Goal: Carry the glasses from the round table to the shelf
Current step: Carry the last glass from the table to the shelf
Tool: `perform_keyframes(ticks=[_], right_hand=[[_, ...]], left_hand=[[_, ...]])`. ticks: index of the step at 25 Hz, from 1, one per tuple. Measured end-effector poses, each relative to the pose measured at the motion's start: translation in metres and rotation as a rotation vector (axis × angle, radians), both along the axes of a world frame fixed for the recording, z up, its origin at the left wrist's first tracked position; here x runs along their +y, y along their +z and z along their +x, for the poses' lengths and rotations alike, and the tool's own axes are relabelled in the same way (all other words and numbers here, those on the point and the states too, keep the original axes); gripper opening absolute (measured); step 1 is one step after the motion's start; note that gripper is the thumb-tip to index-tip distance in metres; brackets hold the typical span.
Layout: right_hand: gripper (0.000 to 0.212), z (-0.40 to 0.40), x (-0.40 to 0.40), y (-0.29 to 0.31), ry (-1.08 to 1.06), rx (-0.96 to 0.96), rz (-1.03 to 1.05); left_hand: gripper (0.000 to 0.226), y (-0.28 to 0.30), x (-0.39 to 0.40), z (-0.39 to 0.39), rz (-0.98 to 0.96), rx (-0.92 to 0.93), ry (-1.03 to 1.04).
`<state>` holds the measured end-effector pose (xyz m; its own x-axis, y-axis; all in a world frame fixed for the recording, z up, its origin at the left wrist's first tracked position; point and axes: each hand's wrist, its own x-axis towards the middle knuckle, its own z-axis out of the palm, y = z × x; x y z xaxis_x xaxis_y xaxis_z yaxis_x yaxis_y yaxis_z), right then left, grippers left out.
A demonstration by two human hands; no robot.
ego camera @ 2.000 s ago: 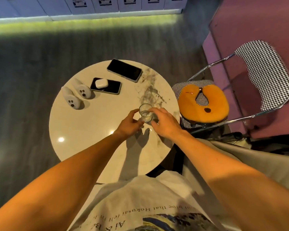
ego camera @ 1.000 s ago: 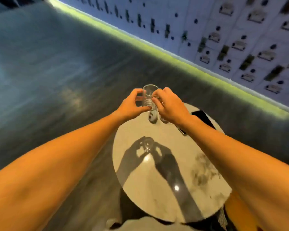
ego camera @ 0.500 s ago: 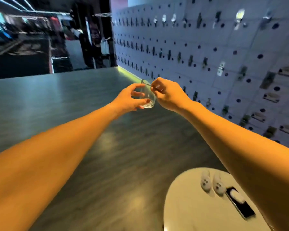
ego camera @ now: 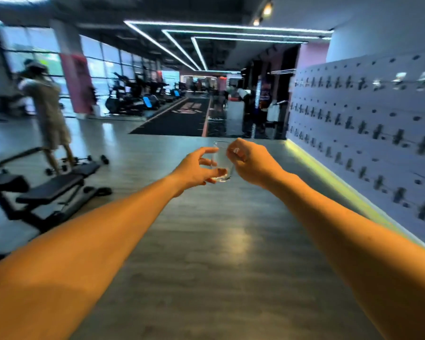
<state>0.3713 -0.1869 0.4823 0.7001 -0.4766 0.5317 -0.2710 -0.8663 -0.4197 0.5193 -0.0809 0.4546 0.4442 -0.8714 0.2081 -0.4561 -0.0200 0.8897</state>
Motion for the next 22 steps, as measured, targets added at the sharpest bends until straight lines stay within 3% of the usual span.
perform_keyframes(ticks=[12, 22], right_hand=[[0.016, 0.289, 0.052, 0.030, 0.572, -0.009, 0.009], [0.018, 0.478, 0.226, 0.023, 1.019, 0.013, -0.002]], left_hand=[[0.068, 0.028, 0.115, 0.213, -0.059, -0.020, 0.572], [0.071, 0.022, 0.308, 0.327, -0.040, -0.044, 0.962]])
